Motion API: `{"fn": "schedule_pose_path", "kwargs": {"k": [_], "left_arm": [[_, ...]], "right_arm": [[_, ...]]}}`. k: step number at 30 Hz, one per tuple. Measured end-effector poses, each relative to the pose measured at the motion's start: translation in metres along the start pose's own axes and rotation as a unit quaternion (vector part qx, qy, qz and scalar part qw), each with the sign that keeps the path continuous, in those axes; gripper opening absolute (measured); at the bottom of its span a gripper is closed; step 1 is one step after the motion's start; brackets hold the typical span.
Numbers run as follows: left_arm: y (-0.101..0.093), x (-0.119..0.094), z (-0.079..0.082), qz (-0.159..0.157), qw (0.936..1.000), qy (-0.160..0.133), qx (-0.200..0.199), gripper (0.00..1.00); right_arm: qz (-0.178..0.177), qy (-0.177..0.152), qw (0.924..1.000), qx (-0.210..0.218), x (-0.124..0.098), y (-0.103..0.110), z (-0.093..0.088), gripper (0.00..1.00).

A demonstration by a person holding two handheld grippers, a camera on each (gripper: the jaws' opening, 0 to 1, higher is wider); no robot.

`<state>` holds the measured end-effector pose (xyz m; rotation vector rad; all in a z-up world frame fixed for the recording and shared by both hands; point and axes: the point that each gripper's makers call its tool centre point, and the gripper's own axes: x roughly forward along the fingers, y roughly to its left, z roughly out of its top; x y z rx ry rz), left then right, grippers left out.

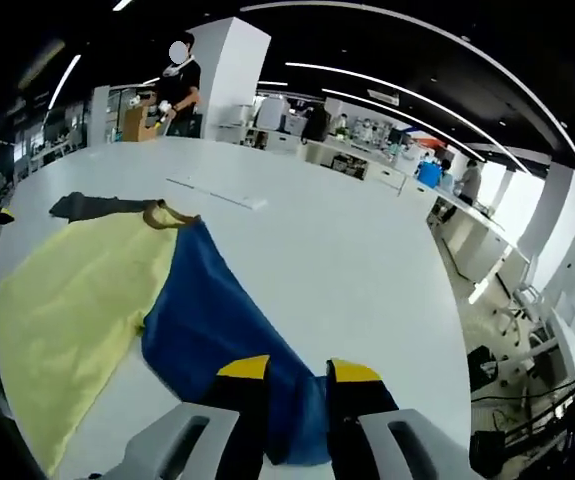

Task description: Fold the garment on the visible template until the final outline fits inside the template.

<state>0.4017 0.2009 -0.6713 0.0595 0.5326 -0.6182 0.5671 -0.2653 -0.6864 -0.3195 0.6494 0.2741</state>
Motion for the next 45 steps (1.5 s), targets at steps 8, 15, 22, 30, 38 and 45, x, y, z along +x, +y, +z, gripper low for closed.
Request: {"fn": "schedule_pose_path", "kwargs": {"k": [8, 15, 22, 30, 38, 45], "left_arm": [[-0.001, 0.001, -0.003, -0.002, 1.0000, 0.008, 0.002, 0.89], [0.005, 0.001, -0.003, 0.005, 0.9999, 0.012, 0.002, 0.89], [0.013, 0.003, 0.001, 0.007, 0.9999, 0.012, 0.003, 0.89], [0.012, 0.005, -0.005, 0.008, 0.9997, 0.022, -0.002, 0.89], [0.007, 0.006, -0.007, 0.003, 0.9997, 0.026, -0.002, 0.88], [0.007, 0.005, -0.005, 0.004, 0.9998, 0.022, -0.001, 0.88]], "right_arm": [[0.001, 0.036, 0.9990, 0.028, 0.017, -0.017, -0.022, 0.16], [0.010, 0.055, 0.9978, 0.036, 0.031, -0.021, -0.034, 0.17], [0.030, 0.064, 0.9955, 0.063, 0.042, -0.021, -0.042, 0.18], [0.048, 0.072, 0.9934, 0.076, 0.046, -0.018, -0.046, 0.18], [0.072, 0.072, 0.9902, 0.096, 0.047, -0.014, -0.046, 0.10], [0.068, 0.069, 0.9892, 0.110, 0.041, -0.005, -0.043, 0.00]]}}
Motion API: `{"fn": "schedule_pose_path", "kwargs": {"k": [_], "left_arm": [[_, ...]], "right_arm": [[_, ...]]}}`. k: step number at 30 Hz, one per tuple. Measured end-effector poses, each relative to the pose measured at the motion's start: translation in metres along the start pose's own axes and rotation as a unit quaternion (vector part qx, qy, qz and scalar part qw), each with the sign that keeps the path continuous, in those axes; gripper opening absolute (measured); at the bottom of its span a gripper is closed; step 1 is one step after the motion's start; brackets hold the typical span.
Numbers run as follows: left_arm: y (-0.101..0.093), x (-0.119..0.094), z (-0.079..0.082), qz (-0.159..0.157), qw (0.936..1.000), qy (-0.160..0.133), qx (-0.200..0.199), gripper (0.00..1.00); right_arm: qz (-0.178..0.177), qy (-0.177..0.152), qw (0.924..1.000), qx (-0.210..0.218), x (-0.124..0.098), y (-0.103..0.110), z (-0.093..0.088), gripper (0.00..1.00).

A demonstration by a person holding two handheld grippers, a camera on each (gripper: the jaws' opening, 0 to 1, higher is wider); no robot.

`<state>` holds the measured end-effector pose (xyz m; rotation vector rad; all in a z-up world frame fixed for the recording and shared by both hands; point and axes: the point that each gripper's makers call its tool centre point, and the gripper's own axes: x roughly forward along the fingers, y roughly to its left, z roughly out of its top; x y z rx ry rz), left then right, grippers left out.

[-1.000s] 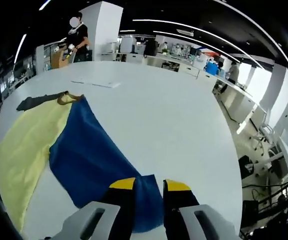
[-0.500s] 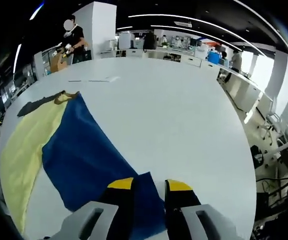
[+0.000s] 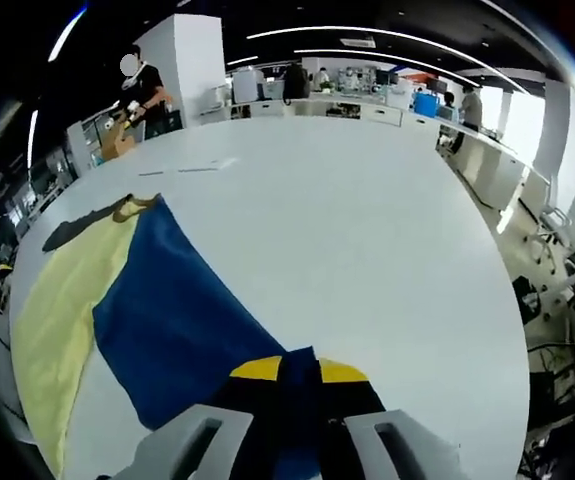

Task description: Fold the garment on the visible template until the final outline fits inside the template.

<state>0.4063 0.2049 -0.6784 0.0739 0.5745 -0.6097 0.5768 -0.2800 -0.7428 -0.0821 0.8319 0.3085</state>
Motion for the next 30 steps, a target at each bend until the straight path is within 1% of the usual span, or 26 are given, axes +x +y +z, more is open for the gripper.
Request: {"fn": "schedule_pose_path", "kwargs": {"k": [3, 6, 11, 18, 19, 21, 22, 25, 27, 29, 30], "left_arm": [[0.000, -0.001, 0.000, 0.001, 1.0000, 0.000, 0.000, 0.88], [0.000, -0.002, 0.000, 0.002, 1.0000, -0.001, 0.002, 0.88], [0.002, -0.003, 0.000, 0.005, 1.0000, -0.001, 0.003, 0.88], [0.000, -0.002, 0.003, 0.001, 1.0000, -0.008, 0.006, 0.87], [0.000, -0.001, 0.003, 0.001, 1.0000, -0.008, 0.006, 0.87], [-0.001, 0.000, 0.004, -0.001, 0.9999, -0.007, 0.007, 0.87], [-0.002, 0.001, 0.005, -0.002, 0.9999, -0.009, 0.007, 0.87], [-0.003, 0.002, 0.007, -0.004, 0.9999, -0.012, 0.008, 0.87], [-0.004, 0.003, 0.007, -0.006, 0.9999, -0.012, 0.008, 0.87], [-0.005, 0.004, 0.008, -0.007, 0.9998, -0.013, 0.010, 0.87], [-0.005, 0.004, 0.009, -0.008, 0.9998, -0.014, 0.010, 0.87]], "right_arm": [[-0.006, 0.001, 1.0000, -0.008, -0.004, 0.005, 0.000, 0.00], [-0.015, 0.002, 0.9998, -0.015, -0.007, 0.004, 0.000, 0.00], [-0.024, -0.008, 0.9995, -0.017, -0.017, 0.006, 0.005, 0.00], [-0.060, -0.031, 0.9977, 0.001, -0.034, -0.014, 0.013, 0.00], [-0.070, -0.031, 0.9971, -0.001, -0.038, -0.019, 0.012, 0.00], [-0.078, -0.031, 0.9965, -0.002, -0.044, -0.025, 0.011, 0.00], [-0.078, -0.031, 0.9964, -0.001, -0.044, -0.026, 0.011, 0.00], [-0.096, -0.032, 0.9948, 0.009, -0.053, -0.039, 0.008, 0.00], [-0.102, -0.034, 0.9941, 0.013, -0.058, -0.042, 0.007, 0.00], [-0.118, -0.031, 0.9924, 0.013, -0.064, -0.048, 0.005, 0.00], [-0.120, -0.030, 0.9922, 0.014, -0.066, -0.049, 0.005, 0.00]]}}
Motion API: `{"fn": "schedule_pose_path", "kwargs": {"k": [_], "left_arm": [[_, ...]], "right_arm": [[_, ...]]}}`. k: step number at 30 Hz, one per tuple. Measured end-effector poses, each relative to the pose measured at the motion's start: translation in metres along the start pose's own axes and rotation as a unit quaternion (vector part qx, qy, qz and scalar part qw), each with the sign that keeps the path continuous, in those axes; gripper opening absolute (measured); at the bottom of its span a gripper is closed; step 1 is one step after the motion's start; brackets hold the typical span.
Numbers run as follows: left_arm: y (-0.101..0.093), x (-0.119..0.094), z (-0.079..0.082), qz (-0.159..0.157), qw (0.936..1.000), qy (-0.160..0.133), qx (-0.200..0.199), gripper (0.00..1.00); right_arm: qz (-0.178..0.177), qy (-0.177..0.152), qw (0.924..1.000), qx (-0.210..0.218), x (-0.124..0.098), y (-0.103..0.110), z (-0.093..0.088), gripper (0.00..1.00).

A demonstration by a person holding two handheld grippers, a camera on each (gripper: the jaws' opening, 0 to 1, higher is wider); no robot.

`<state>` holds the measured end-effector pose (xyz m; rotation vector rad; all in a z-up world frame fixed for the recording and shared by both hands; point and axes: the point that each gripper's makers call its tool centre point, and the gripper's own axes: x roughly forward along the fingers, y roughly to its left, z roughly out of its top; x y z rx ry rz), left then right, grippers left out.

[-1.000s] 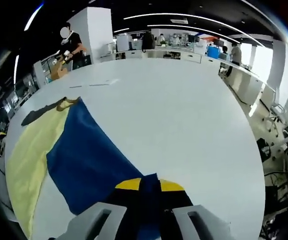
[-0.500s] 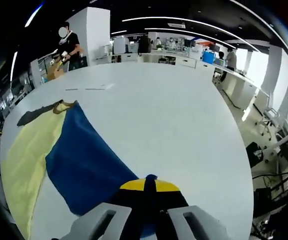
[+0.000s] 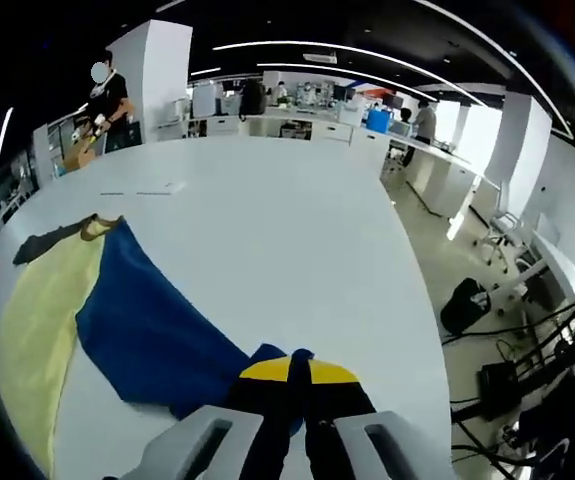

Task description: Fold the garment on the visible template until the final outline fits inside the template.

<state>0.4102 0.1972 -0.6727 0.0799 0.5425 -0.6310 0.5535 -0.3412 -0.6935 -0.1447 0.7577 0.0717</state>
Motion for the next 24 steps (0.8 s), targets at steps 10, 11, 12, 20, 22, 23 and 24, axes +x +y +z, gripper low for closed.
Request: {"fn": "schedule_pose_path", "kwargs": {"k": [10, 11, 12, 20, 22, 23, 24], "left_arm": [[0.001, -0.001, 0.002, 0.000, 1.0000, -0.005, -0.002, 0.87], [0.002, -0.001, 0.001, -0.001, 1.0000, -0.004, -0.001, 0.87], [0.002, -0.001, 0.001, -0.001, 1.0000, -0.004, -0.001, 0.87], [0.001, 0.000, 0.000, -0.003, 1.0000, -0.005, -0.003, 0.87], [0.000, 0.000, -0.001, -0.003, 1.0000, -0.003, -0.002, 0.87], [0.000, 0.000, -0.001, -0.003, 1.0000, -0.003, -0.002, 0.87], [0.000, 0.000, -0.001, -0.003, 1.0000, -0.003, -0.003, 0.87]], "right_arm": [[-0.035, 0.023, 0.9991, 0.006, -0.014, -0.024, -0.010, 0.00], [-0.042, 0.025, 0.9988, 0.007, -0.015, -0.028, -0.011, 0.00], [-0.044, 0.026, 0.9987, 0.008, -0.016, -0.029, -0.011, 0.00], [-0.067, 0.051, 0.9957, 0.038, -0.027, -0.038, -0.021, 0.00], [-0.068, 0.050, 0.9953, 0.046, -0.025, -0.039, -0.022, 0.00], [-0.069, 0.052, 0.9951, 0.049, -0.023, -0.039, -0.023, 0.00], [-0.069, 0.053, 0.9949, 0.051, -0.021, -0.039, -0.024, 0.00]]}}
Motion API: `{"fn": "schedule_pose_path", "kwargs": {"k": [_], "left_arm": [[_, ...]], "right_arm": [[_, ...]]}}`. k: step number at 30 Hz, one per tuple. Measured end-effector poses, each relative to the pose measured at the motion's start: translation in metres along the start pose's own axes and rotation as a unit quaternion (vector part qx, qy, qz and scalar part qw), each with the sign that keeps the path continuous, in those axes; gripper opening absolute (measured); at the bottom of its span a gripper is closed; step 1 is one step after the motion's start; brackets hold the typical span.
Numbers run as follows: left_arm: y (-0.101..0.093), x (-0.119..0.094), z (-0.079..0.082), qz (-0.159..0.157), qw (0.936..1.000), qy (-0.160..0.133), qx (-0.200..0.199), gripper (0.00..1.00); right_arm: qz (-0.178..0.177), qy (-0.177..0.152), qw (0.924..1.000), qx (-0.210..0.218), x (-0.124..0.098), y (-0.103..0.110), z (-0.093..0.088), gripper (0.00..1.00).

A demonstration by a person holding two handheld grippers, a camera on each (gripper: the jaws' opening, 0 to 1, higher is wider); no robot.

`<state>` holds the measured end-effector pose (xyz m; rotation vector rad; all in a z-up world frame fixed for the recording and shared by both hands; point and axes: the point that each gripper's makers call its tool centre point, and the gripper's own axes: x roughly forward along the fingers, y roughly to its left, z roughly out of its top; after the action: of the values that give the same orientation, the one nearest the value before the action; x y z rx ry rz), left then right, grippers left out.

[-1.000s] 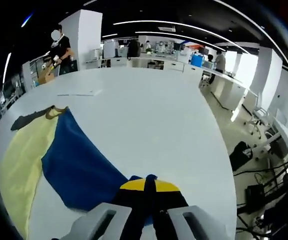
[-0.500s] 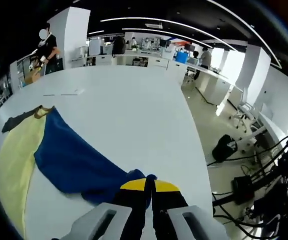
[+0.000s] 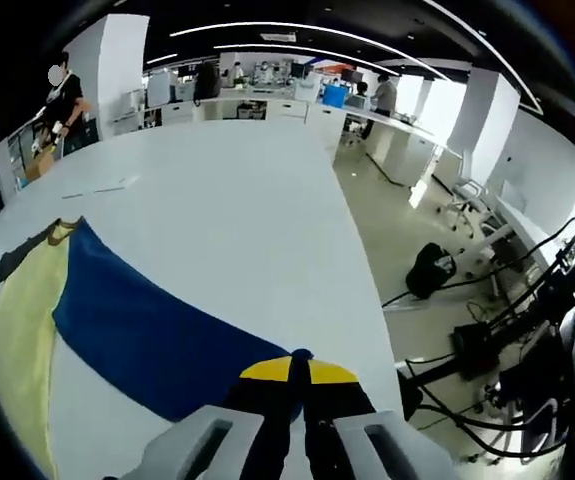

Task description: Fold the garment on the visible template until the final outline fits inside the template.

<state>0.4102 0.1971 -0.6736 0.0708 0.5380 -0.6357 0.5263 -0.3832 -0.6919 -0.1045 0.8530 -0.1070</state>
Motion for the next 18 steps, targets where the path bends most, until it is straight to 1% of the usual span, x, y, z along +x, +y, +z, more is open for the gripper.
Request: {"fn": "schedule_pose_path", "kwargs": {"k": [5, 10, 15, 18], "left_arm": [[0.000, 0.001, 0.000, 0.001, 1.0000, 0.002, 0.001, 0.87], [0.002, -0.001, 0.000, 0.006, 1.0000, 0.003, -0.001, 0.87], [0.002, -0.003, -0.001, 0.008, 1.0000, 0.004, -0.002, 0.87], [0.002, -0.003, -0.001, 0.009, 0.9999, 0.003, -0.003, 0.87]], "right_arm": [[-0.006, 0.008, 0.9999, 0.000, 0.010, 0.001, -0.006, 0.00], [-0.008, 0.010, 0.9999, 0.001, 0.015, 0.001, -0.009, 0.00], [-0.008, 0.005, 1.0000, 0.001, 0.017, 0.001, -0.013, 0.00], [-0.003, 0.001, 1.0000, 0.008, 0.016, 0.001, -0.016, 0.09]]}}
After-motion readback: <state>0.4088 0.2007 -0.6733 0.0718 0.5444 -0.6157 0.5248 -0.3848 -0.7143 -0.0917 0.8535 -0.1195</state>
